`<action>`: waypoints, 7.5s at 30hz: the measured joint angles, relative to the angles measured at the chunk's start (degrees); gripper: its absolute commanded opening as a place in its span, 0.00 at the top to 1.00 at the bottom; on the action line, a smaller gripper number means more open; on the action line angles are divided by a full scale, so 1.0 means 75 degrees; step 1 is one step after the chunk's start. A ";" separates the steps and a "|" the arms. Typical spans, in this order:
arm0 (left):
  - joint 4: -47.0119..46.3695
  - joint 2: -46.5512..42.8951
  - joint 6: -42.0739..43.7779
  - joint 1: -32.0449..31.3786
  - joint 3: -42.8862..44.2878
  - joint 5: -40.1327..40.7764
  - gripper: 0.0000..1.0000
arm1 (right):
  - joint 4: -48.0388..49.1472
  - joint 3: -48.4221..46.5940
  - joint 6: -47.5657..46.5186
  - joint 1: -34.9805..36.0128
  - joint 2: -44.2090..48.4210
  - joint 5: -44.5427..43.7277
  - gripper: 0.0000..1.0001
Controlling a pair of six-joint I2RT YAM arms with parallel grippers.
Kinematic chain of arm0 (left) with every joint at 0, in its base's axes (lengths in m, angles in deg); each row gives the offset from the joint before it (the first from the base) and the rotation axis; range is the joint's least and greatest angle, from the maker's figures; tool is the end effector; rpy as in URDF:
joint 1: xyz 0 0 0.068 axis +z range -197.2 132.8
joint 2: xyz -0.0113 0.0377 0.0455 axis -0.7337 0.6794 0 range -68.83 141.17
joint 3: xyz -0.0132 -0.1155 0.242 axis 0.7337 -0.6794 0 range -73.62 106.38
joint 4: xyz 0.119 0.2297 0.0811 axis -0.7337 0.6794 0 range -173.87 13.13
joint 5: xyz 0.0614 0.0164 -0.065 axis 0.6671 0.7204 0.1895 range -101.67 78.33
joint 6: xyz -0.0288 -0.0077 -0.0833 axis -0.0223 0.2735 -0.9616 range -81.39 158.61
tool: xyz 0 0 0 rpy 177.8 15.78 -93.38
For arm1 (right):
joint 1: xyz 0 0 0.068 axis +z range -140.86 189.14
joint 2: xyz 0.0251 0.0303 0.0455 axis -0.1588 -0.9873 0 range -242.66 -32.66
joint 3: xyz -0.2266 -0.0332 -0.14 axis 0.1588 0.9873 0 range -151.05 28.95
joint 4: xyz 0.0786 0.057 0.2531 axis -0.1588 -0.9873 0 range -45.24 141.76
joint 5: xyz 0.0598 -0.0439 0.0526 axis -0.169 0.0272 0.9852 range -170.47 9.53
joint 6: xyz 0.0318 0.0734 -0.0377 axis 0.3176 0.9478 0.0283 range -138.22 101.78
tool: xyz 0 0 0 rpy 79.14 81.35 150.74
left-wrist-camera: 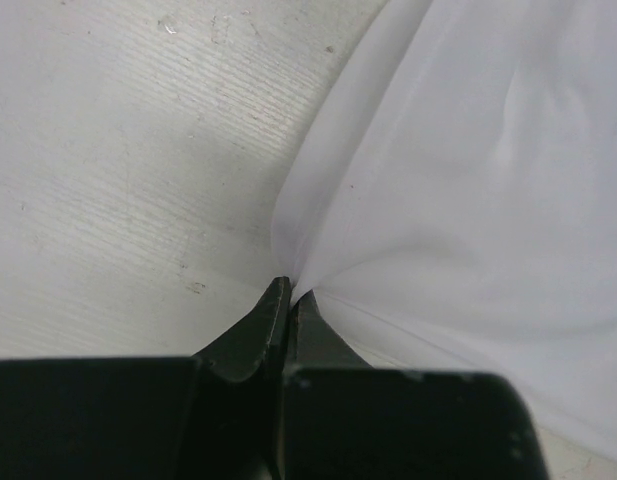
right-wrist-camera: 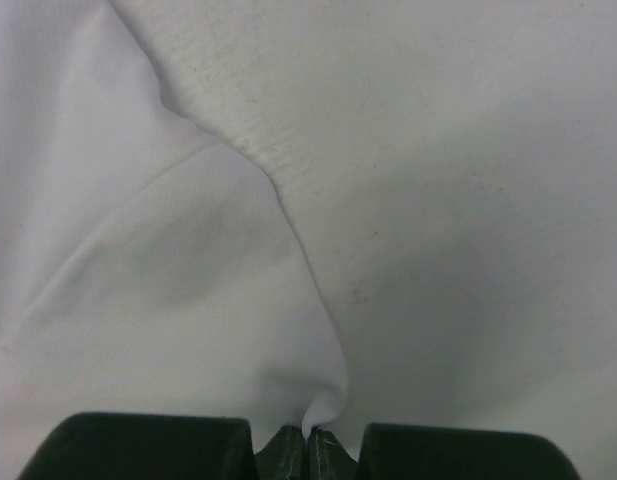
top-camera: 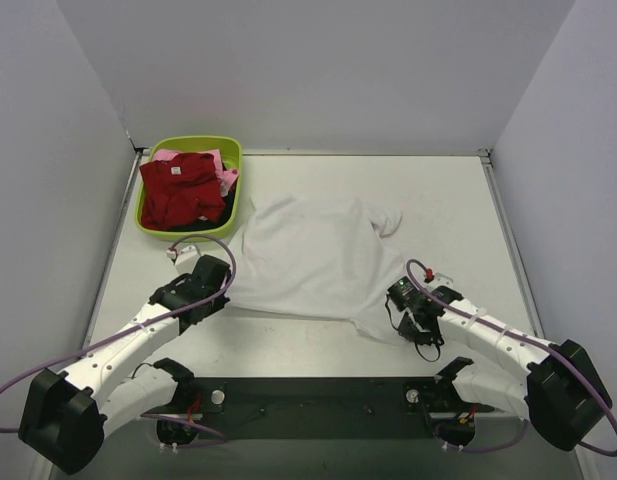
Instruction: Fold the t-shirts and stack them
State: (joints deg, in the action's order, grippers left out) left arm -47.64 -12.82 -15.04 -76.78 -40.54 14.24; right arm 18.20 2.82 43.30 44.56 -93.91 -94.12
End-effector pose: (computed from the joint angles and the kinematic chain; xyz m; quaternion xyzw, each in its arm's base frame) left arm 0.1974 -0.0726 0.1601 -0.2542 0.9064 -0.0105 0.3372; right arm 0.1682 0.0969 0.1031 0.2417 0.9456 0.0602 0.2092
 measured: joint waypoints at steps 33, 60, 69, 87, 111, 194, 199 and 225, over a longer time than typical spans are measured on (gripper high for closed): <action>0.0542 -0.0076 0.2498 0.0204 0.7061 -0.0379 1.00 | -0.1011 -0.9270 -0.4887 -0.0003 0.0854 -0.1655 1.00; -0.0061 0.0749 0.3815 0.0210 1.0914 -0.2404 1.00 | -0.0388 -1.3330 -0.6904 -0.0012 0.0737 0.0493 1.00; -0.0009 0.4170 0.3902 0.0915 1.1951 -0.2696 1.00 | 0.0399 -1.4178 -0.7187 -0.1300 -0.2512 -0.0114 1.00; -0.0959 0.7670 0.2192 0.3657 1.4650 -0.5820 1.00 | 0.2346 -1.4292 -0.3998 -0.4972 -0.4570 0.3829 1.00; -0.2716 0.2396 0.2337 0.1239 0.2212 -0.3319 1.00 | 0.1559 -0.1749 -0.4115 -0.3354 0.2903 0.3159 1.00; -0.0312 0.9681 0.2215 0.0903 0.9113 -0.1833 0.16 | 0.1859 -0.7087 -0.3631 -0.2917 -0.7181 0.1279 0.24; -0.0230 1.0188 0.2235 0.1268 0.9964 -0.2127 0.16 | 0.1536 -0.8239 -0.3759 -0.3209 -0.7918 0.1402 0.24; -0.0650 0.8294 0.2862 0.1716 0.8877 -0.2664 0.06 | 0.1714 -0.8600 -0.4873 -0.2573 -0.5531 0.1040 0.19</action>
State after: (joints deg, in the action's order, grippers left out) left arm -52.51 49.38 6.42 -63.91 26.04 -5.73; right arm 31.05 -61.68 6.75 25.26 -135.40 -86.32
